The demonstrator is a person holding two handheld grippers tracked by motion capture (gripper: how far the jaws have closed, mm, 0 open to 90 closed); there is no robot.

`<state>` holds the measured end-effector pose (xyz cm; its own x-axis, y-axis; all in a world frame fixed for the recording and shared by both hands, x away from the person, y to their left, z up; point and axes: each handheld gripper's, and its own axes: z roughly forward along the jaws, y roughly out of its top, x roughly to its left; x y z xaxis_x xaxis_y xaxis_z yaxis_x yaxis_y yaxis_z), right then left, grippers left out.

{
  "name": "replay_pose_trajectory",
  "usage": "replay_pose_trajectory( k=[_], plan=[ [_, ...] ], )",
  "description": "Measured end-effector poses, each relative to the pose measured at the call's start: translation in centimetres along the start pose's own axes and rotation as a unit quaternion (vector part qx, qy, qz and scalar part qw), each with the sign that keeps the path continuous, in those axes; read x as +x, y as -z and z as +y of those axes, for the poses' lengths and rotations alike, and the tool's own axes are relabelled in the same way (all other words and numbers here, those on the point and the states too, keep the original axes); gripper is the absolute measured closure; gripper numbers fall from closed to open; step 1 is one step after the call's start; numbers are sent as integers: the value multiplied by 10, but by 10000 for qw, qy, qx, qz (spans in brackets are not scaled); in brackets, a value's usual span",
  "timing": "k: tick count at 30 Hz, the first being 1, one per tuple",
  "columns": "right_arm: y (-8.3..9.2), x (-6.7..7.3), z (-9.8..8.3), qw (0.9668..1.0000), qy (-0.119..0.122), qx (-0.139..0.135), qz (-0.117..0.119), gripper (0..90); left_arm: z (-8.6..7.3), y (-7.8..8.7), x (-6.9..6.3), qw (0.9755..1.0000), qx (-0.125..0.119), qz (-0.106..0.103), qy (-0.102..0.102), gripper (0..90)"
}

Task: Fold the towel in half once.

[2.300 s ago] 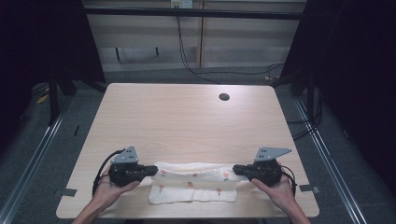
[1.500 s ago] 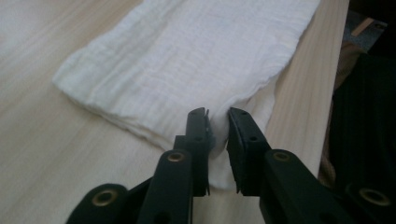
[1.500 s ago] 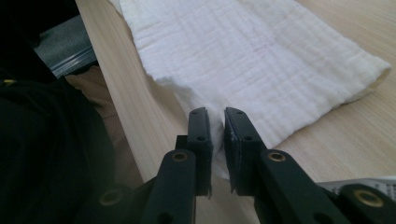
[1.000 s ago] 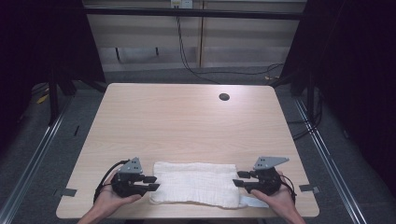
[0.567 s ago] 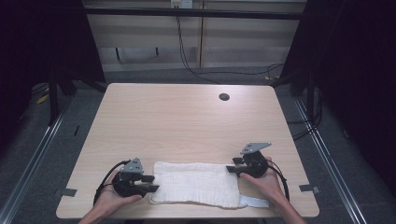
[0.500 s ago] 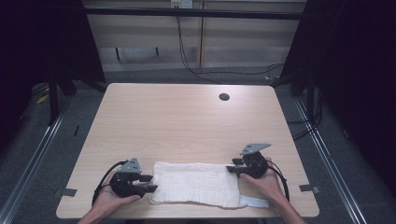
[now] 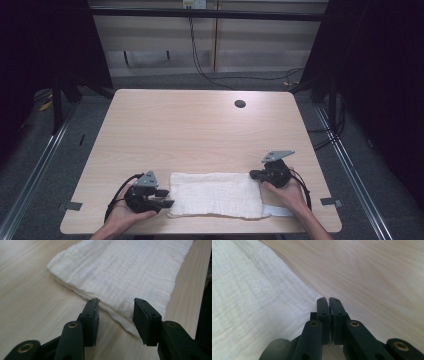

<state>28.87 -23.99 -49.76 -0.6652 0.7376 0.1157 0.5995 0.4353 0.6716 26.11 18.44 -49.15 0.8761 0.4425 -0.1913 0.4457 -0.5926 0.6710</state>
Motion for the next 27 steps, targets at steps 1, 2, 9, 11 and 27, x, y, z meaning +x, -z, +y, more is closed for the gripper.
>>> replay_pose_trajectory(
  k=[1,2,9,11,27],
  plan=[
    [1,-2,-1,10000,6,-4,-16,874,2,-1,-1,10000,47,-41,-18,558],
    [2,-4,-1,10000,-25,-8,-64,874,2,-3,-3,10000,17,-36,-38,558],
    [6,-18,-3,9998,-196,8,-98,773,4,0,0,9999,-17,-75,70,545],
    [9,-18,-2,9996,-213,-98,-173,673,6,0,3,9998,-17,-3,178,532],
    [15,47,27,9967,356,-453,578,503,48,-1,36,9992,-207,278,188,498]
  ],
)
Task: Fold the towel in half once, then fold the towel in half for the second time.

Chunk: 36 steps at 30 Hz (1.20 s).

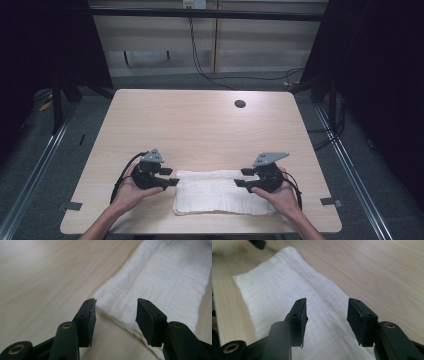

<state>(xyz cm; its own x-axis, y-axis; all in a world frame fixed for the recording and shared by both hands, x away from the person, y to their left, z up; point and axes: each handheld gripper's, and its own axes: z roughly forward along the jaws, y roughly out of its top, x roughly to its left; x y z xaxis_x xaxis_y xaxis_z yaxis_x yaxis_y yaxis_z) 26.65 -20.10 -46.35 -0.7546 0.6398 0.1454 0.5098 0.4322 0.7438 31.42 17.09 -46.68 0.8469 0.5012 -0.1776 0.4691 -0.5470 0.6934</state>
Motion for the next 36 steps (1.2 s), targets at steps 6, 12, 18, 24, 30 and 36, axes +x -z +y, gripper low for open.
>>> replay_pose_trajectory(
  k=[6,12,18,24,30,36],
  plan=[
    [-19,27,14,9989,247,90,378,505,8,-2,15,9997,-239,-46,101,502],
    [-49,50,30,9964,454,106,706,505,12,-8,31,9998,-144,18,142,506],
    [-69,76,42,9925,691,160,998,504,16,-11,34,9996,-161,64,227,477],
    [-88,94,47,9870,796,311,1363,505,9,-12,34,9997,-102,-30,230,457],
    [-105,104,55,9829,840,456,1574,511,8,-17,39,9995,-79,-97,287,417],
    [-120,116,56,9782,1000,545,1739,540,7,-22,36,9997,71,-96,203,407]
  ],
)
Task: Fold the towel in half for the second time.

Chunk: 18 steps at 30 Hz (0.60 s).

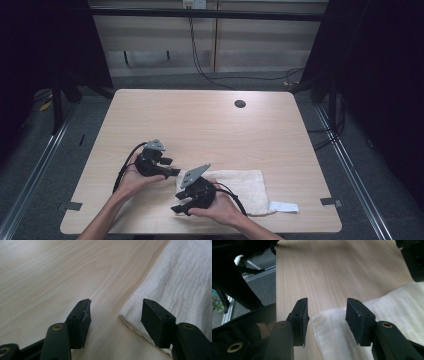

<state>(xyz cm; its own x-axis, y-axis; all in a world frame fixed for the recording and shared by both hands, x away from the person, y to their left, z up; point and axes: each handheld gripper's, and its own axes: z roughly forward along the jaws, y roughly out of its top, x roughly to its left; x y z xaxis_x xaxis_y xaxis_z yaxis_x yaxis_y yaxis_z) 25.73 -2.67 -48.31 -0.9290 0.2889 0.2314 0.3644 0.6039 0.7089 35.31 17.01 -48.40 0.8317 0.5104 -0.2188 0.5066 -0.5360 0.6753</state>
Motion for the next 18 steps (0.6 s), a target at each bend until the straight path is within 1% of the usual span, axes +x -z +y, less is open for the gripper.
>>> replay_pose_trajectory(
  k=[1,2,3,4,7,8,9,11,12,13,16,17,18],
  plan=[
    [-1,1,-1,10000,-19,28,-1,541,0,0,-1,10000,6,33,-22,407],
    [-2,2,-2,10000,2,68,-37,543,0,0,-1,10000,-40,34,-4,407],
    [-1,3,-3,10000,-7,59,-48,549,1,-1,-2,9999,-84,55,31,408],
    [-1,4,-5,10000,-8,-18,-38,552,1,-1,-2,9999,-99,56,38,408],
    [-1,6,-10,10000,0,36,-92,557,1,-4,-2,9999,-53,97,-17,406],
    [-1,4,-11,10000,-1,24,-82,559,1,-5,-1,9999,-49,106,7,403],
    [-2,3,-12,10000,-13,45,-75,565,1,-5,0,9999,-83,70,25,396],
    [-4,3,-11,9999,14,56,-108,574,1,-1,2,9999,-129,74,77,391],
    [-6,4,-11,9999,74,68,-98,586,1,1,4,9998,-162,80,109,388],
    [-7,6,-10,9997,177,108,-139,584,0,2,5,9997,-171,85,132,388],
    [-11,11,-9,9994,281,170,-124,595,-2,7,9,9995,-207,174,169,385],
    [-13,12,-10,9990,330,244,-170,601,-3,7,9,9994,-247,177,193,385],
    [-13,14,-12,9989,373,172,-238,604,-3,7,9,9994,-228,178,199,384]
  ],
)
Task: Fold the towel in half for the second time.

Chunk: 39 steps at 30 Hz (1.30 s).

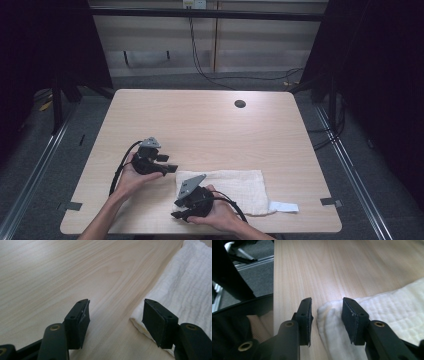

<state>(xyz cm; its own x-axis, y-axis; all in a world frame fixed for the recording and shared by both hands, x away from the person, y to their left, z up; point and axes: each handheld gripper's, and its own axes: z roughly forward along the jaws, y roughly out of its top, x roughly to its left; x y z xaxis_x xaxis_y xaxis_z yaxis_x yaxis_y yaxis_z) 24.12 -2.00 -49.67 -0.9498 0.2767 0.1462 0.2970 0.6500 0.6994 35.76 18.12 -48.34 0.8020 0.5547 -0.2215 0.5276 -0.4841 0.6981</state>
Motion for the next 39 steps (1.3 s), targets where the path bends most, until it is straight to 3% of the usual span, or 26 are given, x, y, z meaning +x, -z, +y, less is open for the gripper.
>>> replay_pose_trajectory(
  k=[5,8,12,16,18,25,26,28,34,39],
  plan=[
    [0,9,-7,9991,278,-165,-271,614,0,-1,-1,10000,11,68,5,379],
    [0,10,-8,9979,438,-187,-442,691,0,-4,-3,10000,68,24,-25,378],
    [0,8,-8,9979,348,-193,-519,800,1,-6,-6,9999,143,-8,-84,378],
    [0,7,-8,9974,332,-214,-601,831,3,-4,-8,9998,103,-164,-36,396],
    [0,5,-8,9979,241,-215,-554,838,3,-5,-8,9996,90,-272,-10,416],
    [1,0,-8,9990,-8,-226,-396,843,1,-19,-15,9981,428,-300,-338,455],
    [1,0,-8,9990,-58,-238,-368,843,1,-20,-15,9979,421,-371,-326,454],
    [1,-1,-8,9990,-23,-250,-357,843,1,-21,-15,9978,475,-269,-370,460],
    [1,-3,-8,9992,-67,-254,-305,843,0,-21,-14,9977,462,-299,-404,471],
    [1,-5,-8,9992,-222,-246,-236,843,-1,-23,-19,9967,467,-360,-566,516]
  ],
)
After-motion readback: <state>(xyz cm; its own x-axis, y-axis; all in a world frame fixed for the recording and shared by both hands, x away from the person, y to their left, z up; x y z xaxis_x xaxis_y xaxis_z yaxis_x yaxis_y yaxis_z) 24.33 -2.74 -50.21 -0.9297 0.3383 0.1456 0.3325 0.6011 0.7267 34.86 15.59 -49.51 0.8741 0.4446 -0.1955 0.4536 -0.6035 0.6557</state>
